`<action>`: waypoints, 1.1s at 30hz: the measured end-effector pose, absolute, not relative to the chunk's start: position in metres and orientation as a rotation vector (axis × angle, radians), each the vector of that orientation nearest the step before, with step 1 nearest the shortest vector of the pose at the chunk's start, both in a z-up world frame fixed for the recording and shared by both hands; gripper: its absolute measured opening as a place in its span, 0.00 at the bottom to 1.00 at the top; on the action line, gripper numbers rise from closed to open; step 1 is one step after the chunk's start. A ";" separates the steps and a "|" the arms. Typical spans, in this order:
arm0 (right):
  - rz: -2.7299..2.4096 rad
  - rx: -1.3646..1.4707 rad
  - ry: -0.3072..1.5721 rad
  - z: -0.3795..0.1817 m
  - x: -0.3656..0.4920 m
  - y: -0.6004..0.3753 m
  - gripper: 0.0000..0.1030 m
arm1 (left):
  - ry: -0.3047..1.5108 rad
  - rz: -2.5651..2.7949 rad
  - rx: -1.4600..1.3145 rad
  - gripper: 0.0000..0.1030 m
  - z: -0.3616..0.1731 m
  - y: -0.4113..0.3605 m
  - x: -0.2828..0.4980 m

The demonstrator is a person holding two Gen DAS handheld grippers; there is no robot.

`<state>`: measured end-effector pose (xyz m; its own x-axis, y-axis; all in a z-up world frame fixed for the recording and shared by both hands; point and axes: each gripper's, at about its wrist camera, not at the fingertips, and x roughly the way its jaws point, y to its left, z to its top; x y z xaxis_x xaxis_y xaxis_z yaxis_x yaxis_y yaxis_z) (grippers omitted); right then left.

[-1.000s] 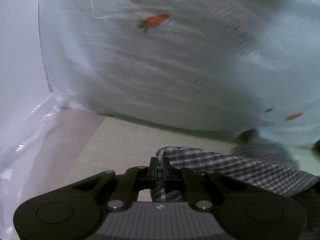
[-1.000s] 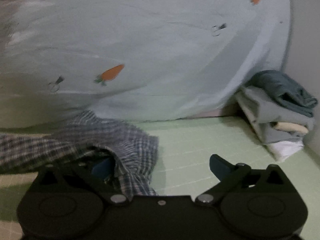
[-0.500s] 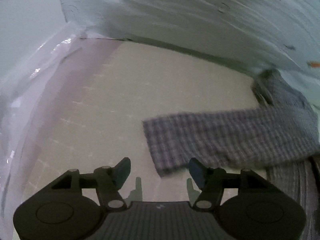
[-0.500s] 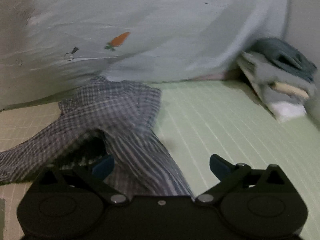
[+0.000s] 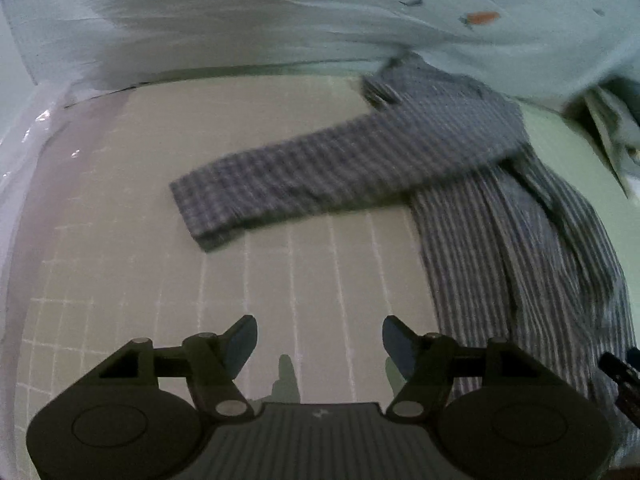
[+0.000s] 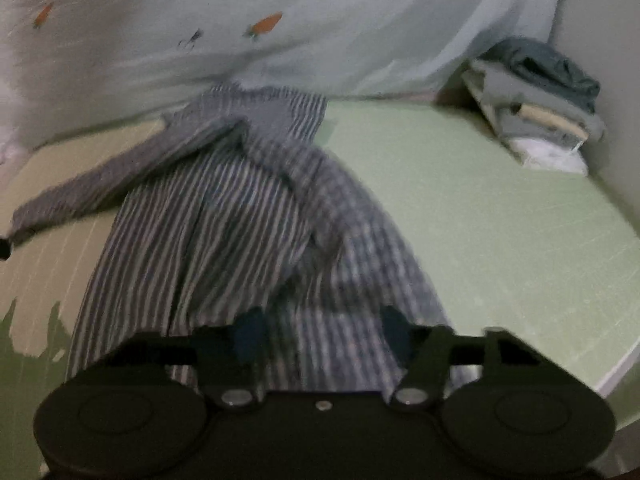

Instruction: Fold clothes

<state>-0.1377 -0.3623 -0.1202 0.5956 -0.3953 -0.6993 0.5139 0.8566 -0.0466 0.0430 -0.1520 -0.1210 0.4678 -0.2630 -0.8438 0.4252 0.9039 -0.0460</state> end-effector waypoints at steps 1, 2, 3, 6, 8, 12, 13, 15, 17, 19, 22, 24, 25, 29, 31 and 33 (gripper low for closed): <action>-0.523 0.165 0.781 -0.124 -0.141 -0.361 0.45 | 0.997 -0.427 0.186 0.68 -0.121 -0.151 0.038; -0.515 0.161 0.793 -0.128 -0.145 -0.359 0.44 | 0.994 -0.423 0.186 0.68 -0.121 -0.151 0.032; -0.508 0.157 0.805 -0.131 -0.149 -0.358 0.44 | 0.991 -0.414 0.176 0.68 -0.120 -0.150 0.027; -0.480 0.141 0.852 -0.141 -0.158 -0.354 0.44 | 0.979 -0.379 0.137 0.68 -0.116 -0.149 0.012; -0.460 0.114 0.881 -0.146 -0.161 -0.356 0.41 | 0.982 -0.351 0.124 0.68 -0.114 -0.150 0.001; -0.413 0.149 0.872 -0.144 -0.169 -0.371 0.07 | 0.987 -0.326 0.113 0.68 -0.109 -0.150 -0.031; -0.401 0.159 0.859 -0.141 -0.173 -0.374 0.01 | 0.990 -0.318 0.112 0.68 -0.108 -0.149 -0.040; -0.378 0.203 0.802 -0.131 -0.185 -0.381 0.01 | 1.006 -0.299 0.108 0.68 -0.110 -0.149 -0.054; -0.353 0.256 0.734 -0.118 -0.199 -0.386 0.01 | 1.016 -0.280 0.102 0.68 -0.112 -0.147 -0.066; -0.307 0.327 0.665 -0.100 -0.215 -0.387 0.01 | 1.020 -0.260 0.091 0.68 -0.113 -0.145 -0.077; -0.201 0.342 0.598 -0.081 -0.233 -0.376 0.01 | 1.027 -0.228 0.078 0.68 -0.116 -0.142 -0.092; -0.147 0.299 0.640 -0.089 -0.230 -0.365 0.01 | 1.038 -0.209 0.072 0.68 -0.118 -0.139 -0.102; -0.136 0.266 0.683 -0.100 -0.225 -0.361 0.03 | 1.043 -0.201 0.069 0.68 -0.119 -0.138 -0.106; -0.104 0.294 0.792 -0.125 -0.214 -0.360 0.08 | 1.037 -0.168 0.059 0.69 -0.116 -0.131 -0.122; -0.104 0.314 0.759 -0.119 -0.218 -0.364 0.33 | 1.031 -0.146 0.046 0.70 -0.117 -0.127 -0.127; -0.141 0.331 0.707 -0.109 -0.221 -0.371 0.44 | 1.041 -0.123 0.020 0.70 -0.119 -0.123 -0.127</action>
